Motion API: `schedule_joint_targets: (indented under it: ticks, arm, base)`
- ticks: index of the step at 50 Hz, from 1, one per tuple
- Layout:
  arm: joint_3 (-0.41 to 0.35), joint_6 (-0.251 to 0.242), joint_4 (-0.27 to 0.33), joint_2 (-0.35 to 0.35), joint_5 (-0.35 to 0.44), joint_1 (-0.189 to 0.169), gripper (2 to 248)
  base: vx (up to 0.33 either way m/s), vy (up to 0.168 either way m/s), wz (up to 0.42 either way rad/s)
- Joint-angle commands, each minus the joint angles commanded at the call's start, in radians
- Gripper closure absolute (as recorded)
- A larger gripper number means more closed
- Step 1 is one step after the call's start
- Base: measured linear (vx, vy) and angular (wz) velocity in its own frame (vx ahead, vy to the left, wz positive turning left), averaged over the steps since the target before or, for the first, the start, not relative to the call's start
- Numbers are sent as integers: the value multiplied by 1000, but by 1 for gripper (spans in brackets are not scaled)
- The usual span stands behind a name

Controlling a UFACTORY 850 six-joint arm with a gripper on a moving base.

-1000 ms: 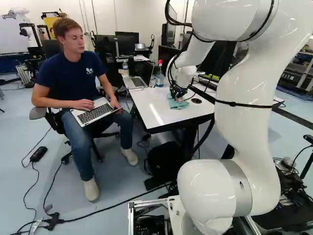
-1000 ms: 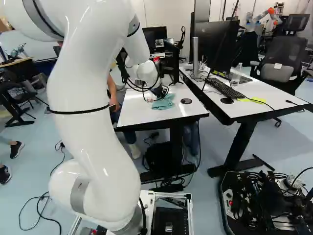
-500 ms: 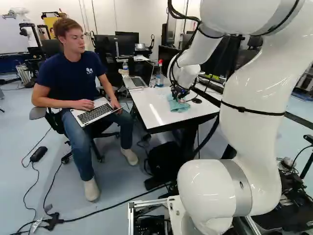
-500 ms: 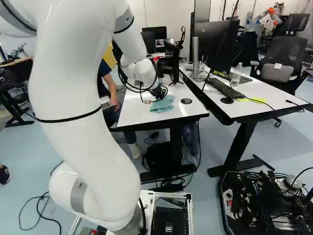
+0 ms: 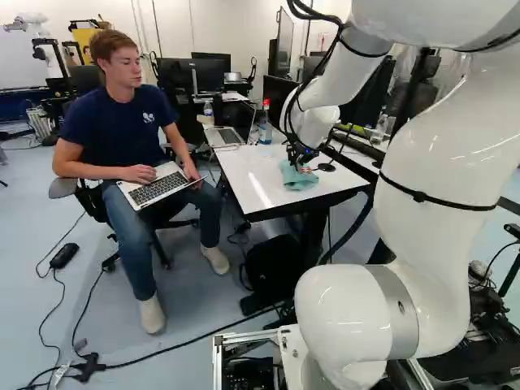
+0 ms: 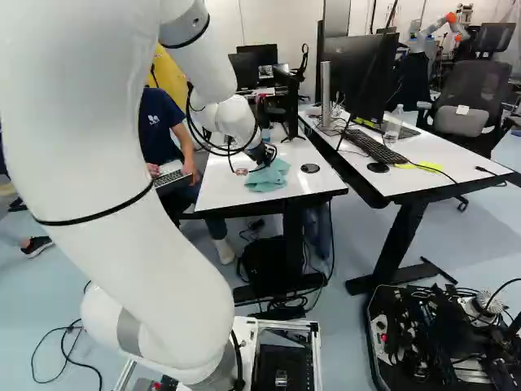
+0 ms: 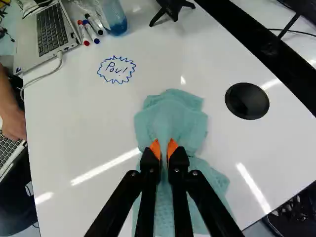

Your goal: Clean the table with the green towel

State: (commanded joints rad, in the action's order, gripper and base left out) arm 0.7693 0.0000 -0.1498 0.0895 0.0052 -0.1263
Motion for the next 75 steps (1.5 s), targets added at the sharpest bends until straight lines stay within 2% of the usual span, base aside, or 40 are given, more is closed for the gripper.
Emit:
schedule_joint_targets:
  ticks: [47,75]
  arm:
    - [-230,0,0,-229,0,-21,214]
    - [-244,0,0,-244,0,-23,214]
  base:
    - [0,0,0]
    - [0,0,0]
